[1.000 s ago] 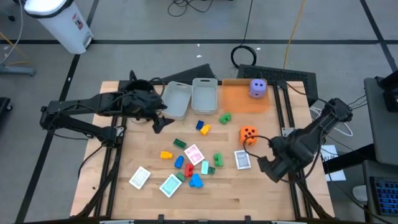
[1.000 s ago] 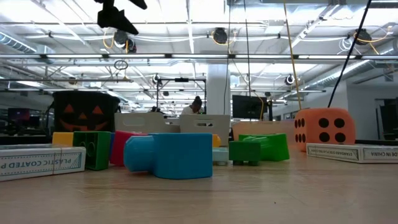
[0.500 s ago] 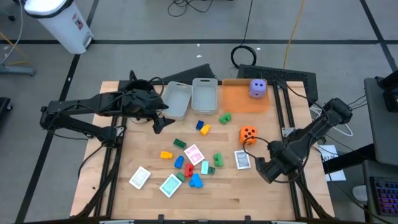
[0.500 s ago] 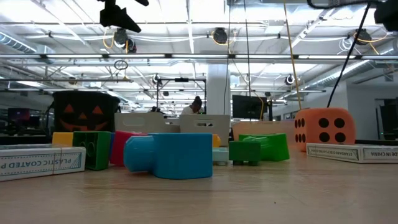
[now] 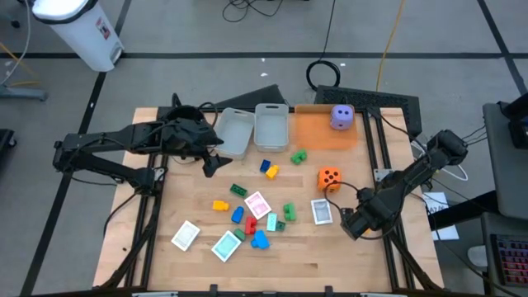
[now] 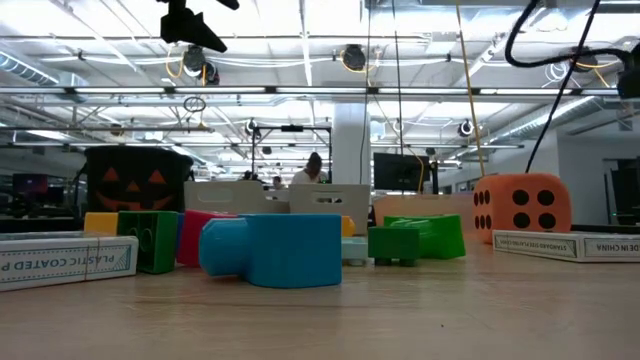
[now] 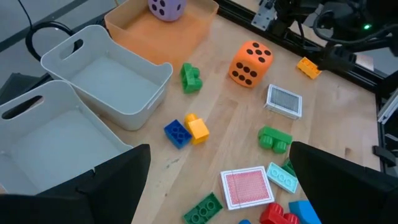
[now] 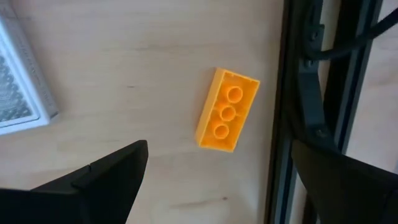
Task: Pick & Place Toys
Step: Put the yellow game piece into the left gray bin
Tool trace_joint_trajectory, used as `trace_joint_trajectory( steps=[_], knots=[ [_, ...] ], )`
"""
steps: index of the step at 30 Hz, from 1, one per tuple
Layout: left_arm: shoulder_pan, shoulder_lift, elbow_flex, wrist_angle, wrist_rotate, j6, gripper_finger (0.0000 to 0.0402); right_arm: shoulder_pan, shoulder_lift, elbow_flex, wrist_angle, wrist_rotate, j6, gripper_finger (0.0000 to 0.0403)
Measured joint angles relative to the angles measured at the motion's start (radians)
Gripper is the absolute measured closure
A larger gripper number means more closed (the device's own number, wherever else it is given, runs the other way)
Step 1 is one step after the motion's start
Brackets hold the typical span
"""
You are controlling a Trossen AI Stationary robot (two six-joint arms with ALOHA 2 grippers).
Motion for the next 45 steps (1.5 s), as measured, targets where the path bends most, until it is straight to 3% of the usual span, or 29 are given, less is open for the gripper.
trace_joint_trajectory(
  steps=[8, 17, 29, 41, 45],
  knots=[
    [0.0, 0.0, 0.0, 0.0, 0.009, 0.0, 0.0011, 0.0, -0.046, -0.132, 0.175, -0.008, 0.012, 0.0009],
    [0.0, 0.0, 0.0, -0.001, 0.01, -0.005, 0.0011, 0.002, -0.061, -0.187, 0.202, -0.023, 0.019, 0.0009],
    [0.0, 0.0, 0.0, 0.0, 0.011, -0.013, 0.0011, 0.028, -0.092, -0.312, 0.375, -0.029, 0.031, 0.0009],
    [0.0, 0.0, 0.0, 0.0, 0.011, -0.027, 0.0011, 0.028, -0.098, -0.366, 0.484, -0.029, 0.027, 0.0011],
    [0.0, 0.0, 0.0, 0.001, 0.011, -0.027, 0.0011, 0.028, -0.103, -0.366, 0.488, -0.027, 0.027, 0.0033]
  ],
)
